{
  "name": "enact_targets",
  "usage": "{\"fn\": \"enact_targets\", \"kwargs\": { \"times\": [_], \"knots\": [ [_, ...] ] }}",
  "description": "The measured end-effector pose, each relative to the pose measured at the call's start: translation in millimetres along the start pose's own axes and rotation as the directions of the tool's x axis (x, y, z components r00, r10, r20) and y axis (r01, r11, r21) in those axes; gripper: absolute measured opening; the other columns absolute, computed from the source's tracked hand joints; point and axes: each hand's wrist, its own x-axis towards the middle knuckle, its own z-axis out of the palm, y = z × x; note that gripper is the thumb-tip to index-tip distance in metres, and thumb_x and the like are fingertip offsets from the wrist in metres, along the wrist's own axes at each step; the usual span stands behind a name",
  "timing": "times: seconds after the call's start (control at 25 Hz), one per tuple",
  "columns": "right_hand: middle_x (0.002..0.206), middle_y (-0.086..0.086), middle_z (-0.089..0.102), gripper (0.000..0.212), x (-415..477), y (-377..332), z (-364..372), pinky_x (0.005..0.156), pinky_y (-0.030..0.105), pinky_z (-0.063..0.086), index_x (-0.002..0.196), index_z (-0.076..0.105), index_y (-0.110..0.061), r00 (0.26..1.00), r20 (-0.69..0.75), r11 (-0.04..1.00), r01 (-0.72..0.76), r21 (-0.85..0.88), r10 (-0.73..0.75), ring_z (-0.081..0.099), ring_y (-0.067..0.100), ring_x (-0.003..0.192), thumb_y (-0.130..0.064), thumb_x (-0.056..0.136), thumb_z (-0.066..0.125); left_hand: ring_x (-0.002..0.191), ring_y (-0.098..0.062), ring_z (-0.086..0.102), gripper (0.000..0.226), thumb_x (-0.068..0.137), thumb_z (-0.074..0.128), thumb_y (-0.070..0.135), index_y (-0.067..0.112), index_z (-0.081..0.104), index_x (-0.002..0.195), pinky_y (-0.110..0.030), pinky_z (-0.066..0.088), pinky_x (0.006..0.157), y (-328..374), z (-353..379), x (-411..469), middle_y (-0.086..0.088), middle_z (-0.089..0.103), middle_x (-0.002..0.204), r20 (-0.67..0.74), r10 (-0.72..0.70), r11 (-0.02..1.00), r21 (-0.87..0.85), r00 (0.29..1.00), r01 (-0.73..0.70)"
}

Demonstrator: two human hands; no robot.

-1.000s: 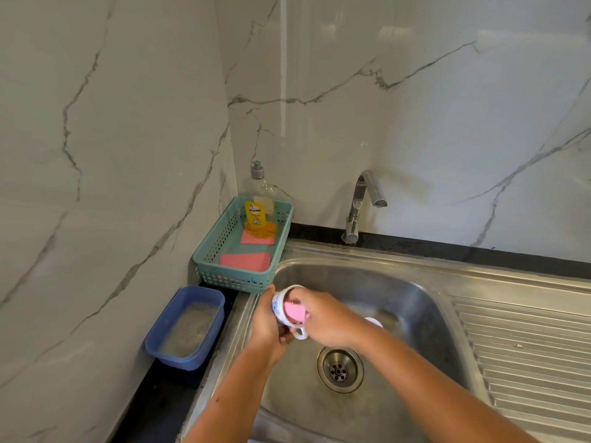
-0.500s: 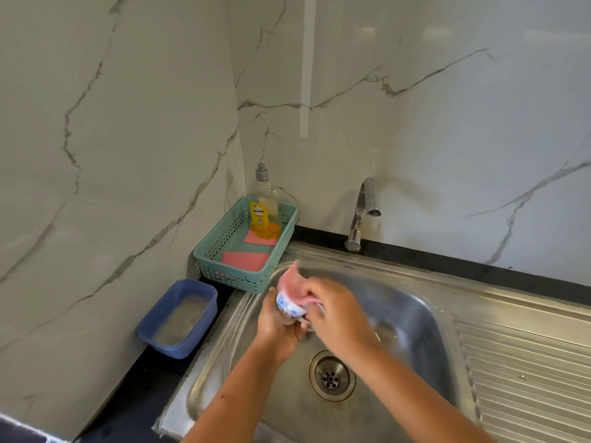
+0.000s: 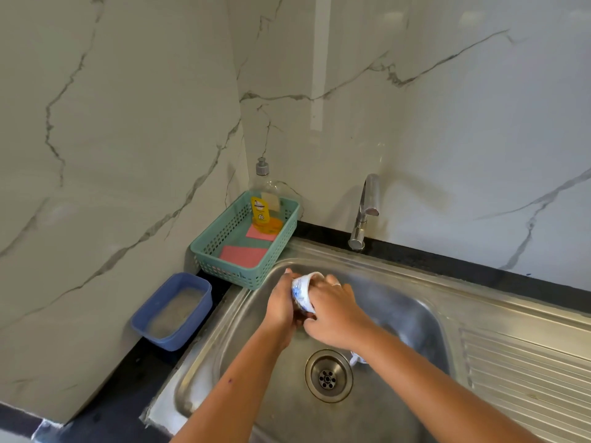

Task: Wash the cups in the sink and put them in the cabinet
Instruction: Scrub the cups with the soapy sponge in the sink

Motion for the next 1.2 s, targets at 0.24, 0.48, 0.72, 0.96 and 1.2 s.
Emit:
{"fn": "enact_targets", "kwargs": {
  "times": [0.24,0.48,0.72,0.96,1.2],
  "knots": [
    [0.134,-0.003,0.036,0.068,-18.2,-9.9,19.2,0.098,0.04,0.038,0.139,0.034,-0.029,0.979,0.068,0.846,-0.198,0.495,0.19,0.036,0.018,0.121,-0.007,0.077,0.052,0.076,-0.031,0.065,0.058,0.09,0.04,0.056,0.004,0.066,0.089,-0.038,0.05,0.072,3.3,4.4,-4.7,-0.017,0.068,0.077,-0.084,0.054,0.996,-0.071,0.995,-0.06],
    [0.108,-0.007,0.066,0.051,-14.2,31.8,17.4,0.078,0.039,0.037,0.102,0.072,-0.026,0.948,-0.134,0.828,0.178,-0.532,-0.29,0.047,0.017,0.102,-0.017,0.052,0.081,0.044,-0.012,0.052,0.043,0.096,0.039,0.046,0.011,0.063,0.096,-0.011,0.032,0.035,18.1,2.2,-13.1,-0.002,0.06,0.057,-0.05,-0.059,0.991,0.116,0.997,0.064],
    [0.125,0.003,0.048,0.061,-8.8,7.4,13.3,0.086,0.038,0.034,0.138,0.039,-0.018,0.995,-0.076,0.996,-0.071,-0.052,0.067,0.041,0.025,0.114,-0.003,0.081,0.054,0.059,-0.016,0.056,0.028,0.097,0.042,0.035,0.015,0.059,0.09,-0.021,0.041,0.05,23.9,14.4,-21.5,-0.008,0.06,0.074,-0.021,0.079,0.99,0.12,0.997,-0.076],
    [0.108,0.012,0.062,0.048,-1.8,-7.5,6.2,0.091,0.046,0.049,0.109,0.053,-0.025,0.909,0.19,0.225,-0.286,0.931,0.37,0.059,0.026,0.104,-0.012,0.063,0.058,0.062,-0.018,0.051,0.025,0.098,0.04,0.029,0.012,0.053,0.085,-0.025,0.04,0.052,27.4,18.5,-23.7,-0.006,0.051,0.068,-0.081,0.283,0.957,-0.043,0.956,-0.287],
    [0.112,0.003,0.059,0.04,-3.3,18.4,18.9,0.085,0.038,0.023,0.104,0.067,-0.011,0.861,-0.442,0.962,0.175,-0.211,-0.254,0.047,0.022,0.104,-0.038,0.09,0.041,0.033,-0.01,0.047,0.043,0.098,0.037,0.041,0.012,0.056,0.072,-0.015,0.034,0.037,41.2,17.1,-34.8,-0.001,0.053,0.049,-0.038,-0.007,1.0,-0.026,0.999,0.006]
  ]
}}
